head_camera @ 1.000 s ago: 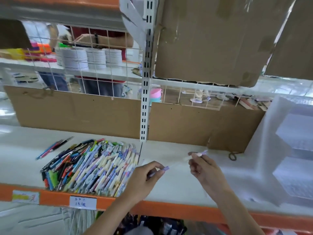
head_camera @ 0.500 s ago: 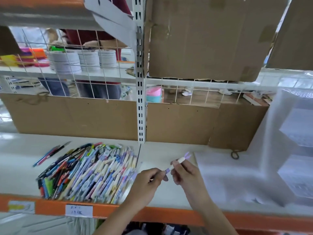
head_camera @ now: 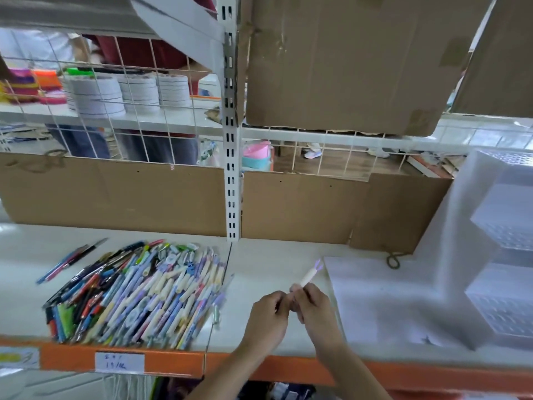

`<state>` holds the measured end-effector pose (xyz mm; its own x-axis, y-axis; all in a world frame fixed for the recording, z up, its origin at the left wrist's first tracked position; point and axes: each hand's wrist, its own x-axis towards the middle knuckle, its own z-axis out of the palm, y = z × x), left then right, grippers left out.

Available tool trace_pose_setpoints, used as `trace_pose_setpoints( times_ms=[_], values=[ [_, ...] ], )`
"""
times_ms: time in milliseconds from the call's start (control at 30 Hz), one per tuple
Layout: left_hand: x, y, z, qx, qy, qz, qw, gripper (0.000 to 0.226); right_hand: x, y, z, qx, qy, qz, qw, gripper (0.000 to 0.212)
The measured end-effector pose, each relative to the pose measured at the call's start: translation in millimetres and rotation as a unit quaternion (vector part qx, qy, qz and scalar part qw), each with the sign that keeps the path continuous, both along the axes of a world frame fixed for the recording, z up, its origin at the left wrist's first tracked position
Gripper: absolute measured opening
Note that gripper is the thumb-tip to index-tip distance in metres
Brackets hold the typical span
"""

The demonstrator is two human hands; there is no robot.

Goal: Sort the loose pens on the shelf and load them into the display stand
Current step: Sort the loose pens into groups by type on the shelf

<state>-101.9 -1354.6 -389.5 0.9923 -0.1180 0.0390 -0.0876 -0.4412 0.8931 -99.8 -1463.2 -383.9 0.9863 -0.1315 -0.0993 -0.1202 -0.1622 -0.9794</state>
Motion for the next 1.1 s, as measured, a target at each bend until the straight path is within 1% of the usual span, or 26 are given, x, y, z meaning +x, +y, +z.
trace_pose_setpoints(
  times_ms=[67, 133, 167, 233, 267, 300, 333, 367, 400, 433, 467, 567, 667, 733, 833, 933, 1033, 1100],
  values=[
    [5, -13, -3, 0.046, -0.055, -0.022, 0.997, 0.029, 6, -16, 0, -0.039, 0.003, -0.001, 0.999, 0.028],
    [12, -22, -12, 0.130, -0.120, -0.070, 0.982, 0.029, 15, -33, 2, -0.059, 0.010, -0.015, 0.998, 0.025],
    [16, -23, -18, 0.189, -0.135, -0.098, 0.968, 0.027, 21, -41, 3, -0.055, 0.014, -0.031, 0.998, 0.022],
    [21, -23, -26, 0.311, -0.178, -0.144, 0.923, 0.020, 35, -57, 3, -0.073, 0.015, -0.066, 0.995, 0.018],
    [24, -20, -30, 0.357, -0.193, -0.163, 0.899, 0.017, 43, -66, 2, -0.113, 0.017, -0.073, 0.991, 0.017],
    [24, -18, -31, 0.390, -0.191, -0.178, 0.883, 0.022, 49, -75, -1, -0.175, 0.024, -0.071, 0.982, 0.017],
    [24, -16, -35, 0.415, -0.198, -0.180, 0.869, 0.027, 55, -83, -5, -0.251, 0.042, -0.058, 0.965, 0.017],
    [26, -14, -37, 0.413, -0.213, -0.172, 0.869, 0.025, 58, -91, -9, -0.330, 0.067, -0.040, 0.941, 0.018],
    [26, -11, -41, 0.415, -0.236, -0.171, 0.862, 0.015, 60, -97, -12, -0.400, 0.090, -0.021, 0.912, 0.020],
    [25, -7, -43, 0.410, -0.238, -0.173, 0.863, 0.008, 60, -102, -14, -0.455, 0.108, -0.004, 0.884, 0.022],
    [24, -5, -44, 0.399, -0.234, -0.183, 0.867, 0.016, 59, -105, -16, -0.495, 0.118, 0.006, 0.861, 0.024],
    [23, 4, -44, 0.384, -0.237, -0.168, 0.876, 0.029, 59, -109, -17, -0.556, 0.135, 0.001, 0.820, 0.026],
    [17, 15, -37, 0.363, -0.227, -0.163, 0.889, 0.037, 58, -103, -16, -0.591, 0.134, -0.013, 0.795, 0.027],
    [13, 26, -30, 0.359, -0.216, -0.149, 0.896, 0.033, 55, -94, -16, -0.591, 0.100, -0.006, 0.800, 0.028],
    [10, 46, -28, 0.350, -0.201, -0.111, 0.908, 0.029, 43, -68, -17, -0.560, 0.021, 0.041, 0.827, 0.031],
    [9, 68, -29, 0.348, -0.190, -0.057, 0.916, 0.030, 26, -36, -21, -0.505, -0.057, 0.103, 0.855, 0.029],
    [5, 92, -29, 0.352, -0.168, 0.006, 0.921, 0.026, 13, -8, -29, -0.482, -0.091, 0.164, 0.856, 0.028],
    [2, 108, -30, 0.363, -0.160, 0.046, 0.917, 0.024, 8, 8, -35, -0.465, -0.099, 0.189, 0.859, 0.028]
  ],
)
